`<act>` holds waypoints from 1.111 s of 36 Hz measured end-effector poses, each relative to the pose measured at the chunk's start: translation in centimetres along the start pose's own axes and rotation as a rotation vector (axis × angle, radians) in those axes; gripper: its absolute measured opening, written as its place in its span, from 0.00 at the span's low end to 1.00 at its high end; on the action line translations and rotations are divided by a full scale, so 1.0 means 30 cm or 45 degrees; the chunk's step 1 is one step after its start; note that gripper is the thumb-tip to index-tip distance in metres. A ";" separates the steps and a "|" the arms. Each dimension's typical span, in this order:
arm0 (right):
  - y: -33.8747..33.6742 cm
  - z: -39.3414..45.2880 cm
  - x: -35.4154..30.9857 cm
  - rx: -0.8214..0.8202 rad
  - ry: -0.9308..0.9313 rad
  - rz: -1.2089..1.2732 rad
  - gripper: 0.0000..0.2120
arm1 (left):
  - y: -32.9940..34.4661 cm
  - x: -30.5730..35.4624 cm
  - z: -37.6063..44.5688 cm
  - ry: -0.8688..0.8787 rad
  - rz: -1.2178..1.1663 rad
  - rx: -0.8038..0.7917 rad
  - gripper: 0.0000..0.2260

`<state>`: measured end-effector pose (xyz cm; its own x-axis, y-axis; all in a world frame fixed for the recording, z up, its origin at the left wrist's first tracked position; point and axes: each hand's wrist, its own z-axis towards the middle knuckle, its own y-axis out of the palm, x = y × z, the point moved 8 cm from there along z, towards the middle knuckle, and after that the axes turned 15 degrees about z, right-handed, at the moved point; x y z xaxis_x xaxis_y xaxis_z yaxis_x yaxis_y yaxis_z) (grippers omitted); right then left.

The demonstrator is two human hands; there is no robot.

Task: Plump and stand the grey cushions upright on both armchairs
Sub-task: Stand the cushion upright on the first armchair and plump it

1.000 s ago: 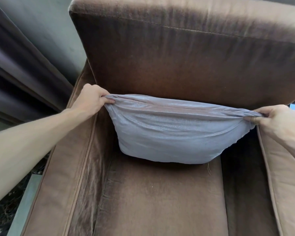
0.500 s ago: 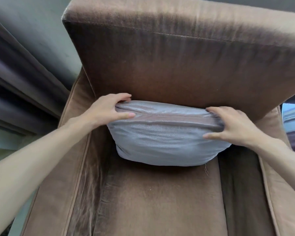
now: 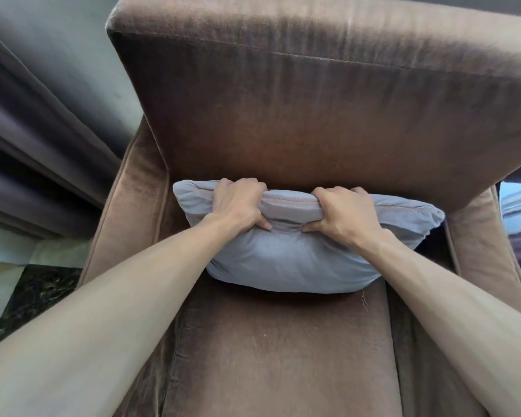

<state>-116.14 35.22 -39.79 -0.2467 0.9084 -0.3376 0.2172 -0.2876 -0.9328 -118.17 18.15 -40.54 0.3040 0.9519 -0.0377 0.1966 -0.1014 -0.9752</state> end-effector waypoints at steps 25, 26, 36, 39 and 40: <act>-0.083 -0.060 0.158 0.142 0.072 -0.053 0.15 | -0.027 -0.102 0.002 -0.048 0.153 0.084 0.11; -0.076 -0.064 0.157 0.151 0.076 -0.042 0.15 | -0.019 -0.111 0.000 -0.036 0.144 0.100 0.13; -0.123 -0.246 0.229 0.467 0.326 -0.042 0.38 | -0.064 -0.135 -0.253 -0.032 0.098 0.759 0.14; -0.140 -0.383 0.224 0.722 0.426 -0.042 0.34 | -0.075 -0.112 -0.386 -0.108 0.065 1.013 0.09; -0.137 -0.418 0.200 0.785 0.385 -0.027 0.30 | -0.060 -0.106 -0.413 -0.125 -0.020 1.008 0.07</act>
<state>-106.67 45.65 -36.40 0.0489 0.9347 -0.3520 -0.3844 -0.3077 -0.8704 -107.95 11.73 -35.95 0.2159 0.9764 -0.0054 -0.5315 0.1129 -0.8395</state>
